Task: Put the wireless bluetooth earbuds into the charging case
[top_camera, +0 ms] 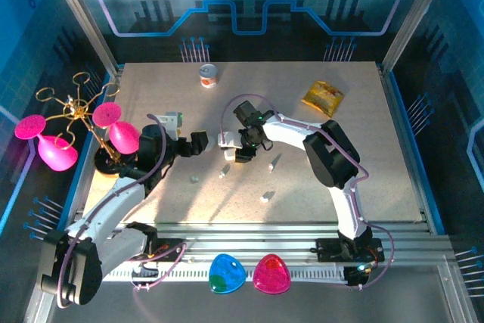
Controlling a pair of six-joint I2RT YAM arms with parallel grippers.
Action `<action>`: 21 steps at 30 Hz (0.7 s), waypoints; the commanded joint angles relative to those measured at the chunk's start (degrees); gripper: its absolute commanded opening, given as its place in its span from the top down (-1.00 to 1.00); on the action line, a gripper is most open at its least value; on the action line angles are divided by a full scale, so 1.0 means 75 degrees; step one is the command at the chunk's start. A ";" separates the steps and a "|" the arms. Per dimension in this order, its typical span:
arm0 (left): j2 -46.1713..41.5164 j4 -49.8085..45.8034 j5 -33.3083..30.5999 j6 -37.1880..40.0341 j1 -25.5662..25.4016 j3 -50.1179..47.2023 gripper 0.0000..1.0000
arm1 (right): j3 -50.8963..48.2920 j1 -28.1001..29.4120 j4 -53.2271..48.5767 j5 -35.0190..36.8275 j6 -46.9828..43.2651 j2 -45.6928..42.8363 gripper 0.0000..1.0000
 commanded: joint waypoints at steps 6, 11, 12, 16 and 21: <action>0.0051 0.0154 0.0381 -0.0167 -0.0011 0.0169 -0.99 | -0.0841 -0.0057 0.0611 -0.0309 0.0435 -0.0978 0.33; 0.0136 0.0651 0.0825 -0.1243 -0.0033 0.0213 -0.99 | -0.1876 -0.0127 0.1487 -0.0174 0.0993 -0.2053 0.36; 0.0213 0.0790 0.1006 -0.1465 -0.0048 0.0251 -0.99 | -0.2157 -0.0140 0.1733 -0.0058 0.1128 -0.2366 0.36; 0.0600 0.1295 0.1634 -0.2044 -0.0310 0.0420 -0.99 | -0.3330 -0.0179 0.2776 0.0344 0.1537 -0.3490 0.43; 0.1316 0.1799 0.2696 -0.2555 -0.0888 0.0850 -0.99 | -0.4310 -0.0193 0.3482 0.0608 0.1763 -0.4907 0.48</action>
